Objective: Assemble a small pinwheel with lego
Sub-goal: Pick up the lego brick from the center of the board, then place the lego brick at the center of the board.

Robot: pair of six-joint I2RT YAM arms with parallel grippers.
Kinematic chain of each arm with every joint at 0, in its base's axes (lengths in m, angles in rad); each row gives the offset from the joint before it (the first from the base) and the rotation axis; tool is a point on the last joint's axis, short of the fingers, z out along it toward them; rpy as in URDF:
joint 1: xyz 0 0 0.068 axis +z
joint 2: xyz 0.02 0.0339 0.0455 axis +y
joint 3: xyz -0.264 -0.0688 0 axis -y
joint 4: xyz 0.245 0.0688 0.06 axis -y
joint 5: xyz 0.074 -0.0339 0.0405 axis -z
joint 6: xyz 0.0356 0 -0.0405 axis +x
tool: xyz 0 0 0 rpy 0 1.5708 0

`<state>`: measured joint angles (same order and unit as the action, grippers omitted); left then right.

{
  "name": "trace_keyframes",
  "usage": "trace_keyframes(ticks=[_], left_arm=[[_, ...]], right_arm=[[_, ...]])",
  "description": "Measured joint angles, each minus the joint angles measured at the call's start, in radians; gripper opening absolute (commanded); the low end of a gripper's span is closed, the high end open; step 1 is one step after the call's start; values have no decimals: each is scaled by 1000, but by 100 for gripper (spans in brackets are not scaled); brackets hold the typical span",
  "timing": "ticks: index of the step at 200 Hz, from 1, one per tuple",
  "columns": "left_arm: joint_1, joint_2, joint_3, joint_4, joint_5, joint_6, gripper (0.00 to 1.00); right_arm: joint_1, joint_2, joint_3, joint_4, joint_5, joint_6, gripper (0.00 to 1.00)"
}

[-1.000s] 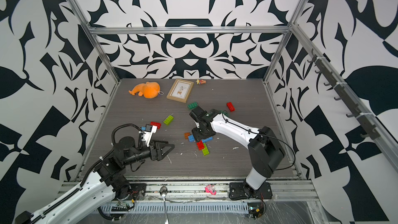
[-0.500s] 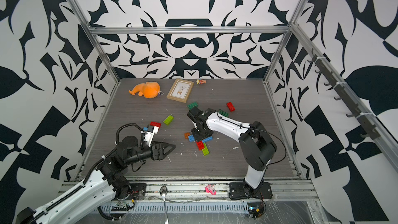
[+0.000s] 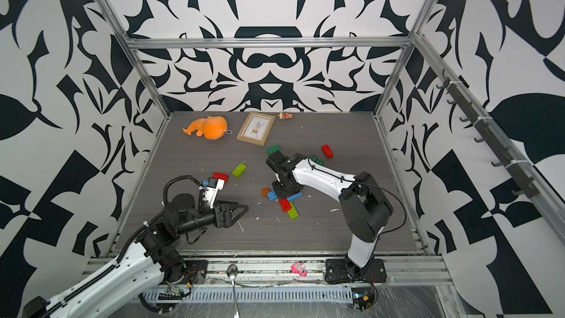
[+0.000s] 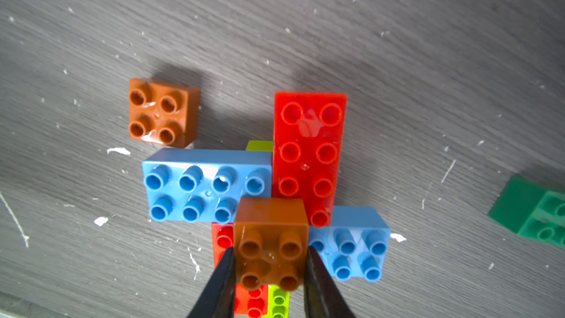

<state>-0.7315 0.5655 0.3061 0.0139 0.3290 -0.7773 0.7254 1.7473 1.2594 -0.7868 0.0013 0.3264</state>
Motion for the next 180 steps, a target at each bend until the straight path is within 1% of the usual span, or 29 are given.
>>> trace_keyframes(ticks=[20,39,46,69,98,133,162,180], left_arm=[[0,8,0,-1,-18,7,100],[0,34,2,0,-34,16,100],[0,48,3,0,-39,18,100],[0,101,4,5,-51,22,100],[0,143,4,18,-57,26,100],[0,156,4,35,-61,28,100],[0,154,4,44,-68,34,100],[0,144,4,49,-74,35,100]], right_arm=[[-45,0,34,-2,-11,17,18],[-117,2,86,-2,-24,38,17],[-146,6,113,-5,-27,45,15],[-226,59,229,-13,-35,61,15],[-286,188,420,-66,-39,64,14],[-315,351,640,-143,-37,64,13],[-334,489,825,-224,-34,65,11],[-340,554,899,-255,-31,68,11]])
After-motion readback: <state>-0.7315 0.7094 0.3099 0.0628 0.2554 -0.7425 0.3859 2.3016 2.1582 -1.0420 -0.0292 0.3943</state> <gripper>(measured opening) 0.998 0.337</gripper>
